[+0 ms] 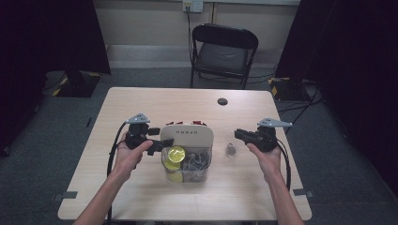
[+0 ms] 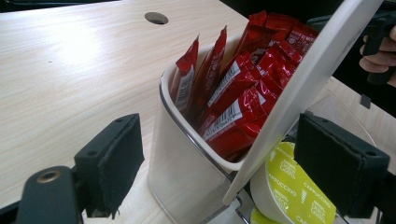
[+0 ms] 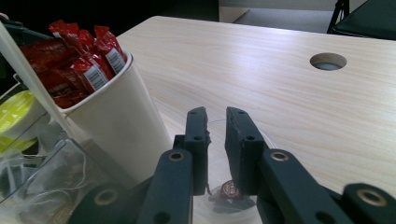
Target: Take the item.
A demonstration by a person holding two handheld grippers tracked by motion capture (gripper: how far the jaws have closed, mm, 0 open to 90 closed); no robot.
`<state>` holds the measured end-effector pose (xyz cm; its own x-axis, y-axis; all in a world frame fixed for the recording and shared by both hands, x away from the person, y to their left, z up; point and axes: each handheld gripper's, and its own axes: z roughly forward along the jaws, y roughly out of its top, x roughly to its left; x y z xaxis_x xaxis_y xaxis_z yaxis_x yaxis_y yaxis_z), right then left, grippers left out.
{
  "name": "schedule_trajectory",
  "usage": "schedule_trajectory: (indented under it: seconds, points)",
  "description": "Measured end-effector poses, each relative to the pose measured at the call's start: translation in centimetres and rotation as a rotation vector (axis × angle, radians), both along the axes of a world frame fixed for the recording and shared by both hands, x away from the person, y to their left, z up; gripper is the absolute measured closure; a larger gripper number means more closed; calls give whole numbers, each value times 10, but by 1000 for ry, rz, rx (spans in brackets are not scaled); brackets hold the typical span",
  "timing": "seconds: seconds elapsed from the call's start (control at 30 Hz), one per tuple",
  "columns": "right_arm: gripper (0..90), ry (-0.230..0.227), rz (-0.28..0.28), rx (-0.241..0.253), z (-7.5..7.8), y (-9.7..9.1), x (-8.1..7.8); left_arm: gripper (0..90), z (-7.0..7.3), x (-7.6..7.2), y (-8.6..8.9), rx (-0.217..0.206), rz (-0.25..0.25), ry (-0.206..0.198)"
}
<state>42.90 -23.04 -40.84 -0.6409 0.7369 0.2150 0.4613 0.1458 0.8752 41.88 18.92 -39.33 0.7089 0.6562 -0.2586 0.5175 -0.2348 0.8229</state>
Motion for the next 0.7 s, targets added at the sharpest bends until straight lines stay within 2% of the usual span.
schedule_trajectory:
  seconds: [0.33,0.6,0.7]
  points:
    - [777,-8,3,-1,3,-4,-11,156,1,0,0,0,3,0]
    - [756,-7,29,-24,1,-11,-29,155,1,0,1,-8,4,-1]
    - [739,-4,40,-30,0,-12,-37,156,1,-1,1,0,8,0]
